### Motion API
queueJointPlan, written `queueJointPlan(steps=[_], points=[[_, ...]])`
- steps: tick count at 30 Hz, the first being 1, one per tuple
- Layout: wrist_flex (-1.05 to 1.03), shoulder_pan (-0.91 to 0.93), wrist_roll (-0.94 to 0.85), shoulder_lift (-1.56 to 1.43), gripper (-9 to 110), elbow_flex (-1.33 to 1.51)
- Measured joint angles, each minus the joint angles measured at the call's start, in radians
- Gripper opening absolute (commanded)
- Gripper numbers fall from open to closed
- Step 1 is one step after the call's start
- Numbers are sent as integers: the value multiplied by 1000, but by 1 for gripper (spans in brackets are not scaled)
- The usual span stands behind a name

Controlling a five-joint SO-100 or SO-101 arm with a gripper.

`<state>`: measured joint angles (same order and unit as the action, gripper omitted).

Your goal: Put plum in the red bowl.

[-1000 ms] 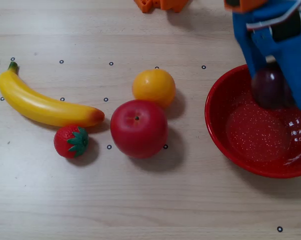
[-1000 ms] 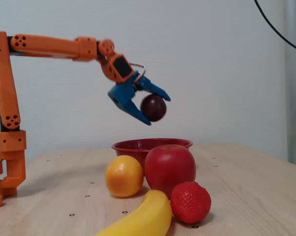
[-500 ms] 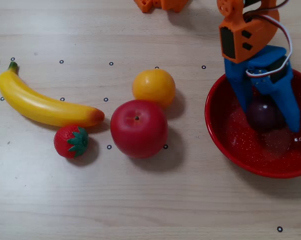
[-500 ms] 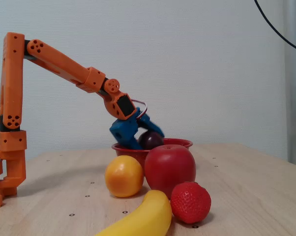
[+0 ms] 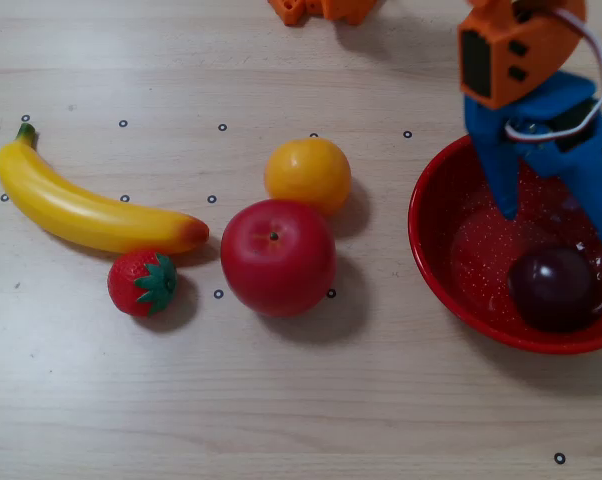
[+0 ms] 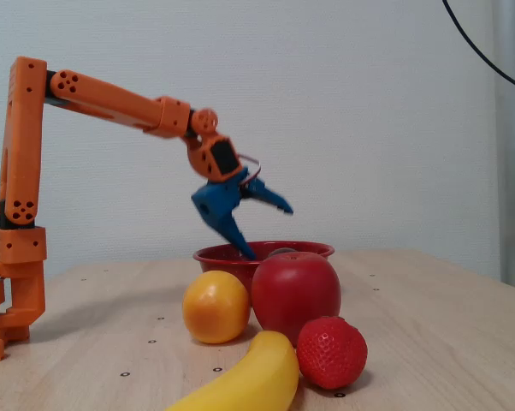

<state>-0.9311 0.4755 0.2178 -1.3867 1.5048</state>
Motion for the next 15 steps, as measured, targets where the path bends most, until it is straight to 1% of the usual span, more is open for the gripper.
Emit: queueJointPlan(steps=[6, 8, 11, 15], points=[[-212, -2, -95, -67, 22, -296], [-267, -5, -117, -127, 13, -367], [-324, -55, -141, -235, 1, -393], [-342, -172, -172, -360, 0, -333]])
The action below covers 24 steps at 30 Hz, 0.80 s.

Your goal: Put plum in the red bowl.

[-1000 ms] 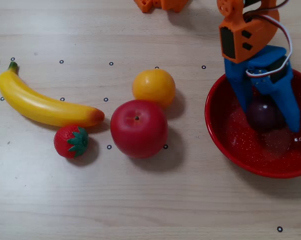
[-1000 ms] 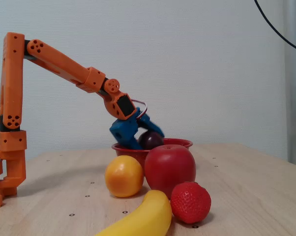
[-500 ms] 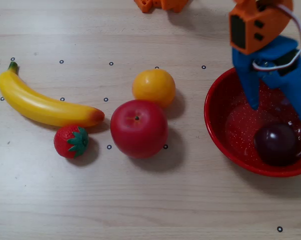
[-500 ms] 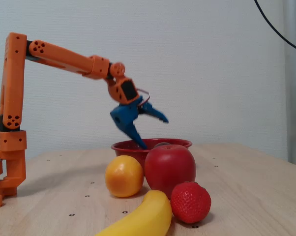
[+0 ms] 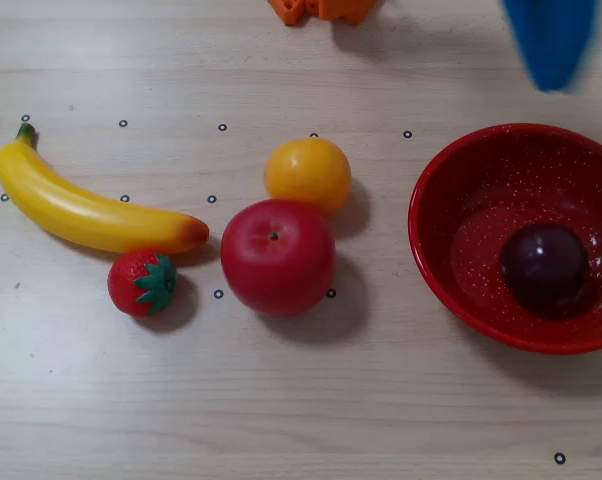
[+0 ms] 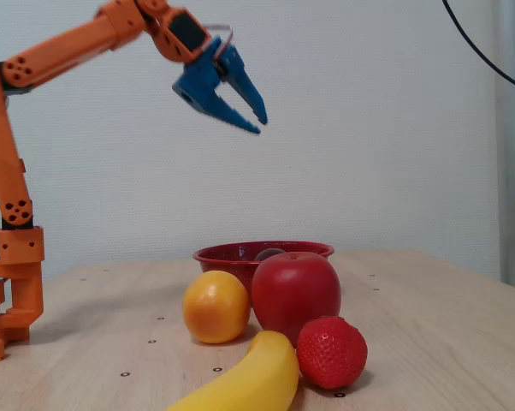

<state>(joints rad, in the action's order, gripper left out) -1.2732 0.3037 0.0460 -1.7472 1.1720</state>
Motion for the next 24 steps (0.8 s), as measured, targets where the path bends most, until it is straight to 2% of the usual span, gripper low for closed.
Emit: queueJointPlan(steps=[3, 13, 24], points=[[25, -60, -6, -115, 0, 160], [431, -225, 2, -649, 0, 982], [594, -273, 3, -1186, 0, 1652]])
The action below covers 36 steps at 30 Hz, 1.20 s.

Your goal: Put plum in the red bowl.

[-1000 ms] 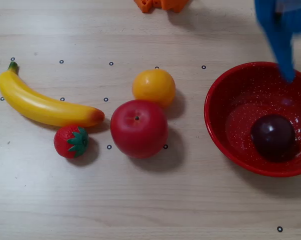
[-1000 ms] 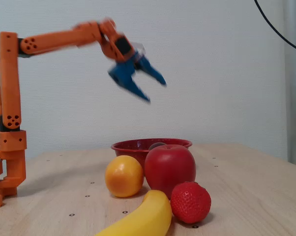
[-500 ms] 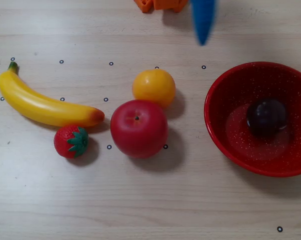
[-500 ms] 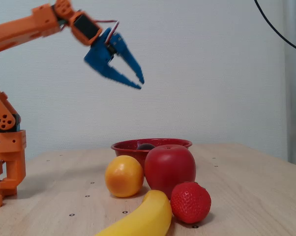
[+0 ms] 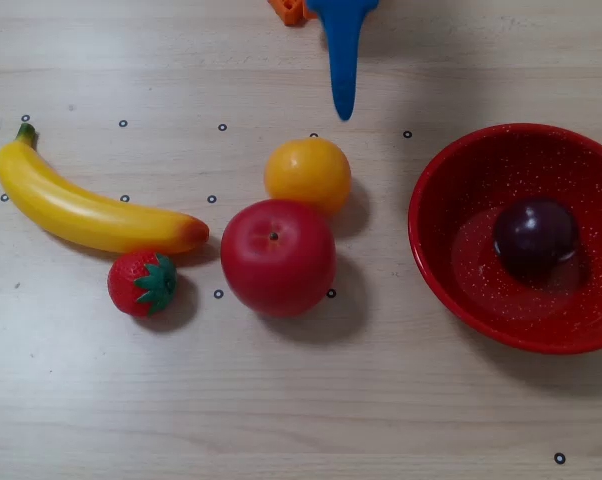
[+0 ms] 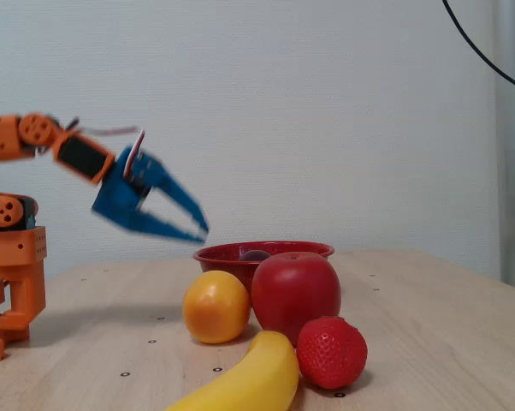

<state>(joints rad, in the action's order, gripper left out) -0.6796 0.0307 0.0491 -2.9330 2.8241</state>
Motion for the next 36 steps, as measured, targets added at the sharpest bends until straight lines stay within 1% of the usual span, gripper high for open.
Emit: queueJointPlan(steps=[4, 6, 11, 17, 22, 36], points=[[31, 8, 0, -124, 0, 156], [54, -20, 2, -170, 0, 219], [84, -35, 12, -265, 0, 281], [-64, -34, 14, -284, 0, 285], [-198, -34, 77, -284, 0, 285], [-207, -34, 77, -284, 0, 287]])
